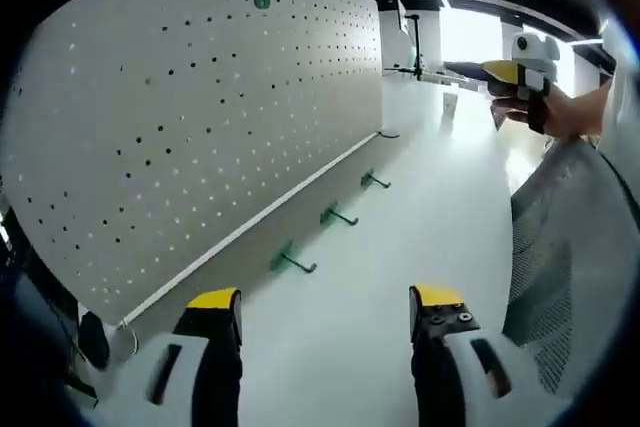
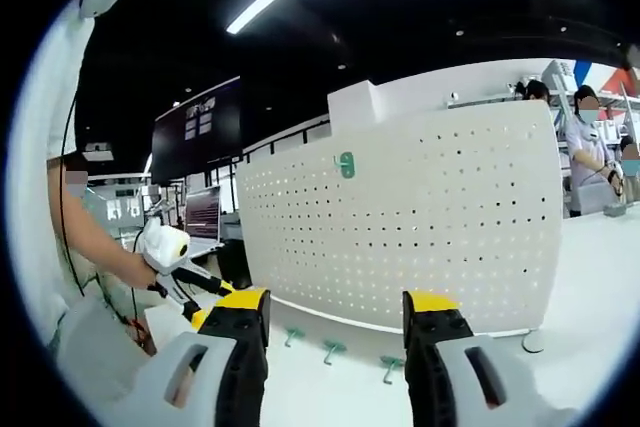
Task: Insert the hook assembly into the mounting plate slot until the hook locks in place.
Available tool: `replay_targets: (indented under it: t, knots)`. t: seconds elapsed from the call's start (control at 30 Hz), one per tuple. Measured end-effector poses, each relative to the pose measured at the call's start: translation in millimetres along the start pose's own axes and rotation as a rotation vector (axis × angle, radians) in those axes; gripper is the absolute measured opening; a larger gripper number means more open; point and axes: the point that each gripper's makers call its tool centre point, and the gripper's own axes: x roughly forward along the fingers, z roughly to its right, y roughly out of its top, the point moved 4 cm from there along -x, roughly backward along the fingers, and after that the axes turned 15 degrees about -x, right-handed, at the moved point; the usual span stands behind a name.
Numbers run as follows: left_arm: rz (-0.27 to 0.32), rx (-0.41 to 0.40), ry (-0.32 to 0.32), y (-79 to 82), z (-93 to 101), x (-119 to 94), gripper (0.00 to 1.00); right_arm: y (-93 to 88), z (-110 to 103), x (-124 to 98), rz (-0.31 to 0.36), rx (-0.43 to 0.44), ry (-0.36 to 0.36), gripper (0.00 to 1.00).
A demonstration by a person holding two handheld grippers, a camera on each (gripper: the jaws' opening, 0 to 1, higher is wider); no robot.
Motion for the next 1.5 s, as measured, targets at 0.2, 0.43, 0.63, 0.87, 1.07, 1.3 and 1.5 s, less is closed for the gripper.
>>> replay_targets:
  t: [0.2, 0.43, 0.63, 0.87, 1.07, 1.3, 1.5]
  knots:
    - [-0.041, 0.025, -0.022, 1.0, -3.7, 8, 0.70, 0.9, 2, -1, 0.002, 0.003, -0.008, 0.52]
    - [-0.088, 0.049, -0.041, 1.0, -11.5, 18, 0.69, 0.6, 2, -1, 0.001, 0.003, -0.009, 0.52]
    - [-0.162, 0.057, -0.032, 1.6, -23.7, 28, 0.68, -0.8, 3, -1, -0.002, 0.007, -0.005, 0.51]
    - [-0.228, 0.081, -0.048, 4.6, -32.1, 40, 0.68, -2.3, 3, -1, -0.005, 0.015, -0.004, 0.51]
    - [-0.287, 0.122, -0.080, 4.0, -35.9, 51, 0.68, -3.4, 5, -1, -0.007, 0.020, -0.010, 0.50]
    - [-0.347, 0.146, -0.114, 1.7, -39.1, 61, 0.66, -4.5, 3, 0, -0.008, 0.024, 0.002, 0.50]
    - [-0.392, 0.183, -0.141, 0.4, -40.5, 73, 0.66, -5.8, 2, 1, -0.015, 0.026, 0.012, 0.50]
